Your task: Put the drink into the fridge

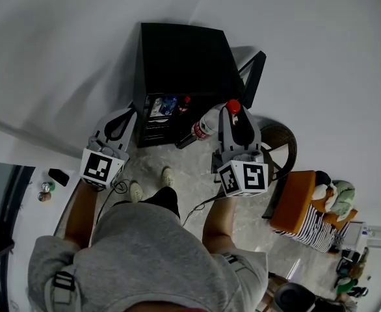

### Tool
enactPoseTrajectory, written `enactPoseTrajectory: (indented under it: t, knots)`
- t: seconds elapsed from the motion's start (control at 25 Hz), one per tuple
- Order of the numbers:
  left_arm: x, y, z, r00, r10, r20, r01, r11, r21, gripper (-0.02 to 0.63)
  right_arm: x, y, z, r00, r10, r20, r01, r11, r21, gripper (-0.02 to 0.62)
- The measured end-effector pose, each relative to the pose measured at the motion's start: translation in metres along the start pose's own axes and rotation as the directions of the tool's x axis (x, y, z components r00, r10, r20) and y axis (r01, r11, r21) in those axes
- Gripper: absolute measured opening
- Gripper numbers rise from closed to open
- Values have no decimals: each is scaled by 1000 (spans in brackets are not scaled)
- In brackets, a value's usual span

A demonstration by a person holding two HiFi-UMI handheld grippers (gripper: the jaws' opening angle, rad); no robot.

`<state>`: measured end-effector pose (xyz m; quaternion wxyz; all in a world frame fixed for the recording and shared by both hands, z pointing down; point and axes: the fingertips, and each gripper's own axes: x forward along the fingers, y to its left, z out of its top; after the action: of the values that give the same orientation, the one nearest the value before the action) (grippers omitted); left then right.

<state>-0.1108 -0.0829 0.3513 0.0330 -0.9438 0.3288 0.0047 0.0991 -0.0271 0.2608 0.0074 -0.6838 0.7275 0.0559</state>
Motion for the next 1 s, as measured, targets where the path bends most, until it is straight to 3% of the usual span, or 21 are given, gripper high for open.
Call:
enactPoseTrajectory:
  t: [0.6,1.0]
  knots:
    - [26,-29,-20,998,38,-52,-40,999,-29,5,-10,-24,-46,999,2,32,-2,1000,-26,152]
    - [50,-54,-49,990,89,-106,-95,994,-51,5,-5,-47,-98,998,61,-5,-61,998,28,152]
